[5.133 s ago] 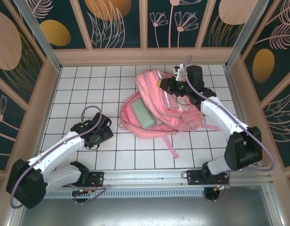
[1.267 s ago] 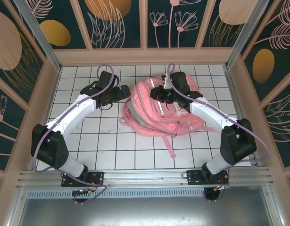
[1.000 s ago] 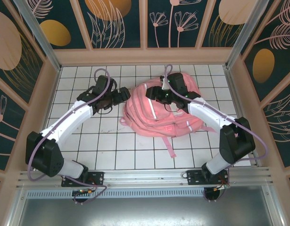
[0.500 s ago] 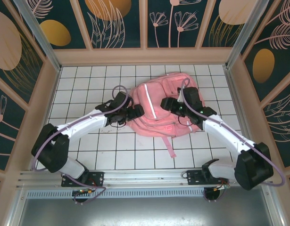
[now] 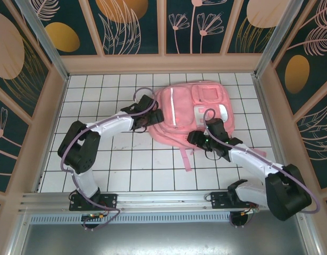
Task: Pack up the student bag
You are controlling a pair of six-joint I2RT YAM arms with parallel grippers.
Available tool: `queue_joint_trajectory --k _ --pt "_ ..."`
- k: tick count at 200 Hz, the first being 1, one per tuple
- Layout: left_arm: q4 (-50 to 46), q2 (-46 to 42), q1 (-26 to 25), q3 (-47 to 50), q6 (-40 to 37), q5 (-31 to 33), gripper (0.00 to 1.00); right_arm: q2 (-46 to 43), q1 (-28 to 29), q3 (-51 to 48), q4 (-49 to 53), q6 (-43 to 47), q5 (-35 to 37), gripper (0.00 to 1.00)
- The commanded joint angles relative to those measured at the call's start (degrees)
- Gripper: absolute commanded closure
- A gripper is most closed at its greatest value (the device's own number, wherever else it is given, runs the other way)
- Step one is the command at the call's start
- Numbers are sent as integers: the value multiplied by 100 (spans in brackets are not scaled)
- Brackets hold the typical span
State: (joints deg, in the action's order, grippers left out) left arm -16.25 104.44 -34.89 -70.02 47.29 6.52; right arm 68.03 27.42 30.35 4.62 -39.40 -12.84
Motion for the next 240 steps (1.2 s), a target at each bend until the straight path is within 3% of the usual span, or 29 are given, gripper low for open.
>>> queue_joint_trajectory --k 1,42,81,118,144,180,240 --pt "-174 248 233 -217 -398 430 8 406 -26 234 -631 14 -187 46" --pt "-208 -147 238 -250 -625 163 6 791 -33 709 -486 191 -140 46" --pt "-7 -991 38 367 -446 -125 8 386 6 680 -156 -266 -76 46" --pt "209 -1655 -459 936 -300 -62 10 -475 207 24 -212 -1345 -67 46" --pt "879 -2106 -820 1667 -36 -64 12 -1230 308 -609 -384 -2255 190 52" --pt "1649 -2244 -1447 2163 56 -19 20 -1983 273 -1788 -1379 -3421 314 58" --pt "2386 -1751 -2525 2187 -398 284 34 -1950 -220 -2419 -2490 -3790 -31 58"
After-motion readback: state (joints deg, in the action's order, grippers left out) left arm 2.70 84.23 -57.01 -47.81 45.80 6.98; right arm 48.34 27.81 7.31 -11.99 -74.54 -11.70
